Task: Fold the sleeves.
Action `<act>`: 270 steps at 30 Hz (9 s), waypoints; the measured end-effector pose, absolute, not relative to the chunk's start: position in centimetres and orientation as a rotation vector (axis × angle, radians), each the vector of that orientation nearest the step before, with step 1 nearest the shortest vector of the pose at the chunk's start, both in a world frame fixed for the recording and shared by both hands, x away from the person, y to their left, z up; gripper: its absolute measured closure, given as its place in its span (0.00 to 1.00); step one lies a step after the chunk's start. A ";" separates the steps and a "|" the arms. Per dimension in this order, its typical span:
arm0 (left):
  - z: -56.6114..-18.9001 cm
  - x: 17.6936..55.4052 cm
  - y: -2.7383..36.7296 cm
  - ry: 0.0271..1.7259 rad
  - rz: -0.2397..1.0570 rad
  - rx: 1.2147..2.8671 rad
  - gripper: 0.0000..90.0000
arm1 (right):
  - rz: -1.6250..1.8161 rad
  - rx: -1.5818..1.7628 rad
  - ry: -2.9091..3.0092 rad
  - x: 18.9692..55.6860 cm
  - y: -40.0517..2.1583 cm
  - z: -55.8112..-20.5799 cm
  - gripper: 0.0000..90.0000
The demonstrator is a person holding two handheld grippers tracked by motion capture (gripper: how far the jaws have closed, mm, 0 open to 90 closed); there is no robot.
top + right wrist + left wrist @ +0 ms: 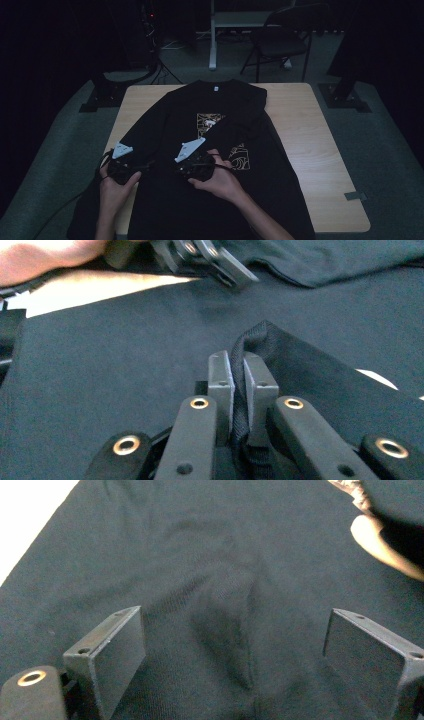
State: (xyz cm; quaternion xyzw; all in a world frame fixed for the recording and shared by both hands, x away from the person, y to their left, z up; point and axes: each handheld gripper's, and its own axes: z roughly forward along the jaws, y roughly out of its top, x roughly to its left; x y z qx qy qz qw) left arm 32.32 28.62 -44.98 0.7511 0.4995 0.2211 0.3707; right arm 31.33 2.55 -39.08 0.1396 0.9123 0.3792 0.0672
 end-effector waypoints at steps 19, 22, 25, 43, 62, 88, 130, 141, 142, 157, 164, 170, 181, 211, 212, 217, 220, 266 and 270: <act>-45.0 32.4 29.2 1.302 0.548 1.873 0.12 | 1.227 0.340 2.822 31.0 6.2 -38.3 0.81; -45.0 32.4 29.3 1.303 0.548 1.870 0.12 | 1.222 0.300 2.858 30.6 6.4 -38.4 0.77; -45.0 32.3 29.2 1.302 0.551 1.873 0.12 | 1.339 0.263 2.952 30.2 6.4 -38.0 0.69; -45.2 32.7 29.2 1.339 0.499 1.892 0.12 | 1.274 0.296 2.889 31.0 4.5 -38.0 0.52; -45.2 32.8 29.2 1.340 0.502 1.904 0.12 | 1.138 0.640 2.699 34.7 -4.8 -41.2 0.27; -45.3 32.9 27.1 1.357 0.616 1.989 0.12 | 1.130 0.938 2.500 36.7 -17.4 -45.4 0.23; -43.8 32.6 29.1 1.359 0.552 1.891 0.16 | 1.169 1.072 2.441 35.6 -22.2 -45.4 0.23; -44.1 32.5 30.9 1.409 0.567 1.875 0.16 | 1.147 1.062 2.437 35.5 -22.0 -45.4 0.23; -44.1 32.5 31.2 1.413 0.571 1.872 0.16 | 1.147 1.062 2.437 35.5 -22.0 -45.4 0.23; -44.2 34.5 33.1 1.477 0.576 1.847 0.16 | 1.136 1.054 2.434 35.5 -21.9 -45.4 0.23; -44.7 35.3 32.8 1.486 0.557 1.841 0.16 | 1.123 1.047 2.434 35.4 -21.8 -45.4 0.23; -45.1 35.6 32.9 1.490 0.578 1.817 0.16 | 1.120 1.045 2.434 35.4 -21.8 -45.4 0.23; -45.0 35.1 32.5 1.471 0.655 1.847 0.44 | 1.116 1.042 2.433 35.4 -21.7 -45.4 0.23; -42.9 34.6 32.1 1.439 0.590 1.749 0.99 | 1.116 1.042 2.433 35.4 -21.7 -45.4 0.23; -42.8 34.6 32.0 1.432 0.592 1.758 0.99 | 1.116 1.042 2.433 35.4 -21.7 -45.4 0.23; -42.6 34.9 30.9 1.406 0.585 1.790 0.99 | 1.117 1.043 2.433 35.4 -21.8 -45.4 0.23; -42.3 35.1 30.1 1.377 0.584 1.812 0.99 | 1.121 1.046 2.433 35.4 -21.8 -45.4 0.23; -38.3 40.3 12.0 0.999 0.444 2.017 0.99 | 1.089 1.024 2.430 35.2 -21.5 -45.4 0.23; -39.0 41.2 10.5 0.991 0.407 2.032 0.99 | 1.090 1.025 2.430 35.2 -21.5 -45.4 0.23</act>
